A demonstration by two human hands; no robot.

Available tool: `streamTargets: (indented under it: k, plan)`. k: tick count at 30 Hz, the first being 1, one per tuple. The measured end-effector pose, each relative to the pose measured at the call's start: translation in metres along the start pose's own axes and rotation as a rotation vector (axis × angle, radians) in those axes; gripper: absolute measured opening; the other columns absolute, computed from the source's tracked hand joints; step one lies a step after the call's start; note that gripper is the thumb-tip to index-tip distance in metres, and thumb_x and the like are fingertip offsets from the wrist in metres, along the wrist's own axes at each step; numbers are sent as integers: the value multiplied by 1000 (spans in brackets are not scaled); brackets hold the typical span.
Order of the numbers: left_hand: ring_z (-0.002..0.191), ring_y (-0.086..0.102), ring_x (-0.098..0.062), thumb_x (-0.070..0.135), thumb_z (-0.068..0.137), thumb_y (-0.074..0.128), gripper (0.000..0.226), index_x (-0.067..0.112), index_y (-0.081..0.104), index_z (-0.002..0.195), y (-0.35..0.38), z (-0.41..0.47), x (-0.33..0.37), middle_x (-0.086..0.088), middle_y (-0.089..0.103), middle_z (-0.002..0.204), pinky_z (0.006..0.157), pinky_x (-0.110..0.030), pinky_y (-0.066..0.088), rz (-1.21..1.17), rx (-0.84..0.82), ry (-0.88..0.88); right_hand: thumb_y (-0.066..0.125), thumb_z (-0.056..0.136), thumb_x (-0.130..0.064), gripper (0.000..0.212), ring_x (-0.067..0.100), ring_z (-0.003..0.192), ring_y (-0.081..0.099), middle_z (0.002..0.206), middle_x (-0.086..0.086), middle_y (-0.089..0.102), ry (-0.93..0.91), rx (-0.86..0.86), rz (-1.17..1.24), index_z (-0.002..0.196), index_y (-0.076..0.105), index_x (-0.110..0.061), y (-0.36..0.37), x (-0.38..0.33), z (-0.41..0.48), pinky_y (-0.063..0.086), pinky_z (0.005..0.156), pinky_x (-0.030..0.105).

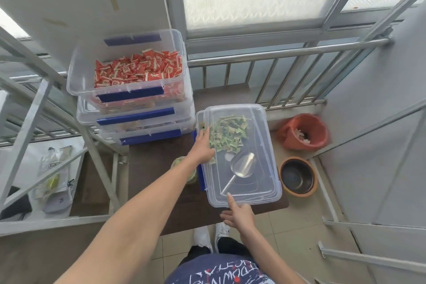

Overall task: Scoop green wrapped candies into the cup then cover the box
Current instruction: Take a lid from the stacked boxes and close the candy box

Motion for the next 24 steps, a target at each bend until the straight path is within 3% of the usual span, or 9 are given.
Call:
streamTargets:
  k: [4, 6, 9, 11, 14, 16, 18, 20, 24]
  plan:
    - [162, 5, -28, 26, 100, 61, 92, 21, -1, 167, 7, 2, -6, -10, -6, 175, 128, -53, 19, 15, 95, -25, 68, 90, -56, 53, 19, 65, 78, 71, 11, 77, -4, 43, -119, 96, 67, -3, -4, -16, -12, 65, 68, 39]
    - [161, 10, -30, 37, 99, 66, 98, 20, -3, 167, 11, -1, -8, -10, -11, 175, 127, -53, 22, 47, 121, -34, 68, 92, -51, 50, 18, 62, 77, 68, 9, 77, -17, 43, -166, 94, 69, -1, -5, -22, -19, 65, 68, 39]
    - [160, 15, -33, 28, 101, 63, 95, 21, -5, 167, 17, -4, -12, -13, -11, 174, 127, -50, 24, 20, 139, -63, 63, 96, -43, 41, 15, 57, 75, 61, 4, 75, -87, 46, -373, 83, 68, -4, -15, -42, -25, 64, 71, 38]
    - [160, 14, -33, 22, 103, 60, 91, 19, -5, 166, 18, -4, -14, -14, -7, 174, 127, -48, 23, 12, 150, -82, 57, 96, -41, 36, 17, 62, 74, 58, -2, 73, -209, 166, -546, 77, 64, -11, -35, -63, -17, 60, 78, 40]
    - [160, 16, -32, 21, 104, 56, 87, 19, -5, 166, 20, -5, -16, -12, 0, 175, 125, -45, 22, 61, 162, -107, 59, 94, -26, 13, 28, 93, 63, 93, 2, 66, -457, 445, -661, 94, 62, -13, -67, -92, 2, 53, 84, 42]
    - [159, 20, -35, 18, 104, 53, 86, 19, -7, 166, 22, -5, -13, -14, 1, 175, 125, -46, 22, 128, 164, -137, 62, 94, -22, 32, 32, 118, 52, 127, 11, 53, -595, 550, -816, 124, 58, -11, -79, -104, 21, 46, 96, 45]
    - [159, 20, -34, 14, 103, 51, 88, 20, -10, 166, 24, -5, -8, -17, 0, 174, 128, -49, 16, 183, 163, -163, 52, 101, -33, 56, 33, 145, 30, 160, 12, 28, -560, 491, -921, 152, 37, -16, -84, -110, 42, 33, 112, 51]
    - [160, 17, -30, 17, 105, 51, 87, 19, -12, 165, 24, -6, -7, -18, 1, 174, 129, -52, 7, 258, 160, -165, 36, 106, -44, 67, 28, 156, 10, 171, 4, 3, -507, 366, -973, 163, 12, -18, -83, -111, 58, 20, 121, 51]
    - [161, 14, -31, 28, 109, 45, 82, 12, -15, 164, 28, -12, -9, -21, -3, 173, 128, -56, 3, 428, 132, -151, 22, 105, -54, 75, 24, 156, 10, 171, 0, -10, -541, 309, -980, 162, -11, -16, -77, -101, 69, 19, 124, 44]
Point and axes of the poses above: each hand's wrist, its own z-axis towards the middle knuckle, its own y-axis out of the palm, x = y × z, the point moved 4 cm from there along z, towards the middle knuckle
